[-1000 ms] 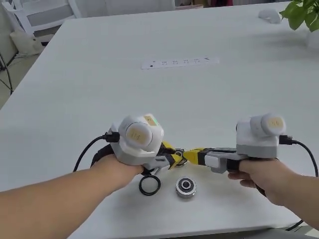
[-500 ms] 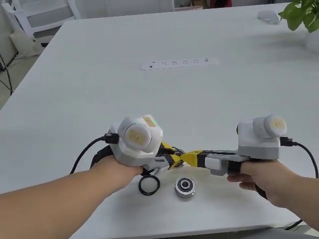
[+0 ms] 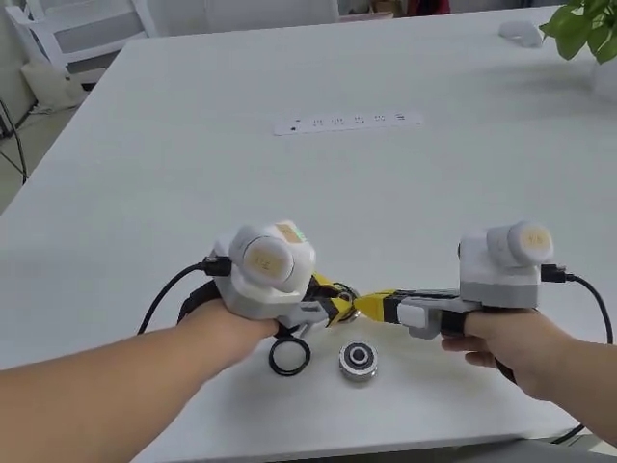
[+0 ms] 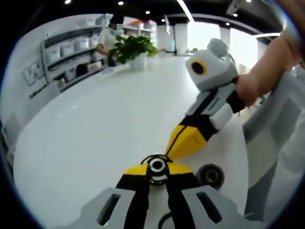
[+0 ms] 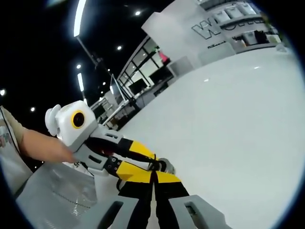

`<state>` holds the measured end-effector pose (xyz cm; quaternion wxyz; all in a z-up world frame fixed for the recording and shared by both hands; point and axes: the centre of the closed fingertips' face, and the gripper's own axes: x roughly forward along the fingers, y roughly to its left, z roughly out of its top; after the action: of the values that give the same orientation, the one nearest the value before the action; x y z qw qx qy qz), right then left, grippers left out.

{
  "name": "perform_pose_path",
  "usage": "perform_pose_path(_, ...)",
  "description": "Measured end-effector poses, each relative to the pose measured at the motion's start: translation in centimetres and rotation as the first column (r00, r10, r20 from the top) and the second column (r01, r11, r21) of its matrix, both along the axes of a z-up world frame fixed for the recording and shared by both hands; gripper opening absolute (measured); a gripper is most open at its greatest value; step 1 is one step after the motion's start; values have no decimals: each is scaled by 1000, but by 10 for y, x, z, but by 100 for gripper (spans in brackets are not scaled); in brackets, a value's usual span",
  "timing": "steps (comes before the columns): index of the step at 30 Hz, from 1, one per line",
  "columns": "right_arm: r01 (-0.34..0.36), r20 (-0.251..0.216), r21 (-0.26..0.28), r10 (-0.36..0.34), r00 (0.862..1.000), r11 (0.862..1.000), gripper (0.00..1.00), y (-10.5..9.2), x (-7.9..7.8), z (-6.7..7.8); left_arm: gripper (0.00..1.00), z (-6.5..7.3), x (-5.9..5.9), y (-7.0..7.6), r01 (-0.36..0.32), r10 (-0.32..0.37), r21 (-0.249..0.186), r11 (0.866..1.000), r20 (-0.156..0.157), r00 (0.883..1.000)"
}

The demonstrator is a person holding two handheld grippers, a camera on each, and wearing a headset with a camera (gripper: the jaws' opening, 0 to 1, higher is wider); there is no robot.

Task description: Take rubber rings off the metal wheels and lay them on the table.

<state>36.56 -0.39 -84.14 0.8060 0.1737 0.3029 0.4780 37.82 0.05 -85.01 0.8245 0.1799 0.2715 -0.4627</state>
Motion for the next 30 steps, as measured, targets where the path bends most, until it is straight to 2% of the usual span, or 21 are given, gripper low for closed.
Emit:
perform_pose_path(8, 4, 1, 5, -4, 1000, 1000, 0, 3, 0, 3, 18, 2, 0, -1, 17, -17, 4, 1000, -6, 1000)
perform_pose_path(11, 5, 3, 5, -5, 1000, 1000, 0, 3, 0, 4, 19, 4, -3, -2, 25, -25, 3, 1000, 1, 1000)
perform_pose_path(30, 4, 11, 26, -4, 1000, 1000, 0, 2, 0, 15, 33, 28, -17, 7, 49, -47, -54, 997, 26, 999)
